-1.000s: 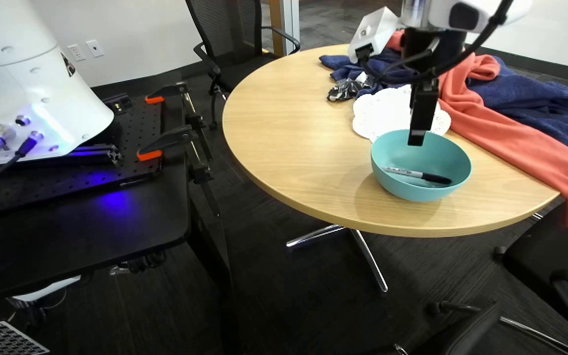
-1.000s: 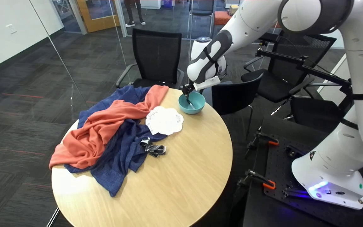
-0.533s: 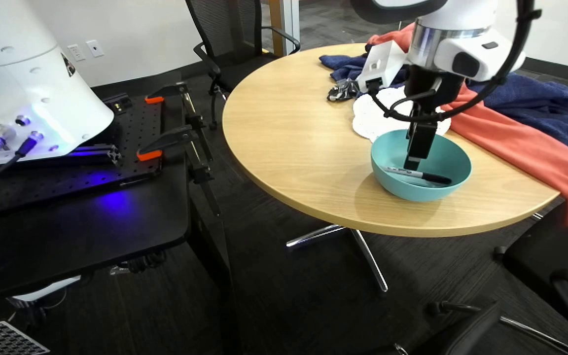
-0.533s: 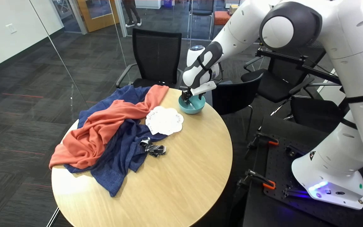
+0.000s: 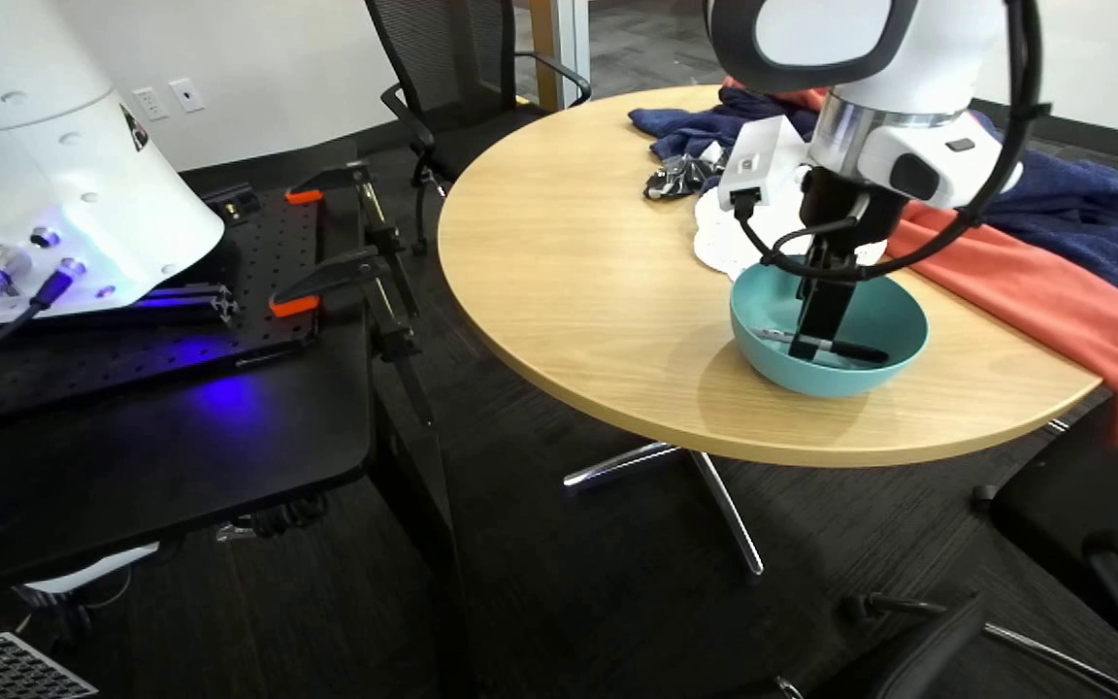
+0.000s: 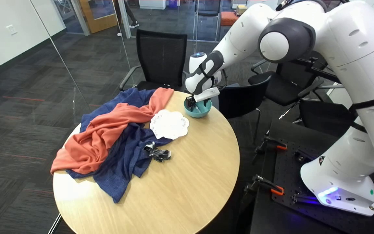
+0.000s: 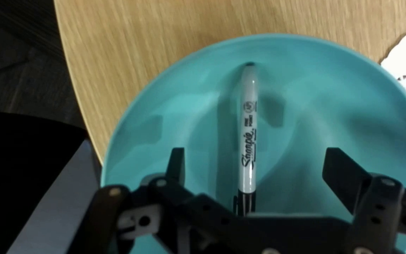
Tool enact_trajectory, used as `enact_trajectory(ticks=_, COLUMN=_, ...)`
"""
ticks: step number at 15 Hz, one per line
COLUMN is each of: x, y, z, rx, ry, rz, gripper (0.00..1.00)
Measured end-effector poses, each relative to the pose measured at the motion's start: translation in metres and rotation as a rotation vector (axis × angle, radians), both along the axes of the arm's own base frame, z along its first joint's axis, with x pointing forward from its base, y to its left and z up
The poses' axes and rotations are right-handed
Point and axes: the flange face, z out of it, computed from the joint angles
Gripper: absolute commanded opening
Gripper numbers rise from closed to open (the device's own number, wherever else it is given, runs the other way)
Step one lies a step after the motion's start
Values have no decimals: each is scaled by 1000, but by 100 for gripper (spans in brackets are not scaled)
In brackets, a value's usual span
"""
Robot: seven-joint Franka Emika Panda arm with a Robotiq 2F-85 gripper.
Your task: Remove the pen from the blue bowl
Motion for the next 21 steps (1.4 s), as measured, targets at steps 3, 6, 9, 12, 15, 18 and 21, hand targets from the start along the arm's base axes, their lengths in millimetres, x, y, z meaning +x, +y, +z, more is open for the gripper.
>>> enact_trajectory(ticks=3, x=4, y=-1, z=-7, rx=2, ry=8, rz=-11, gripper=49)
enact_trajectory(ticks=6, x=7, y=-1, z=-12, rx=2, ry=12, rz=-14, gripper=27)
enact_trajectory(ticks=9, x=9, y=-4, z=-13, rx=1, ry=10, rz=-16, gripper=5)
enact_trajectory(ticks=12, x=9, y=-9, z=-11, rx=-4, ry=6, rz=-23, gripper=4)
enact_trajectory(ticks=15, x=9, y=-15, z=-3, rx=-13, ry=-2, rz=-41, gripper=4)
enact_trajectory(ticks=18, x=8, y=-21, z=20, rx=-21, ry=-20, rz=-51, gripper=4)
enact_trajectory(ticks=21, x=2, y=-21, z=52, rx=-24, ry=-43, rz=-54, gripper=4)
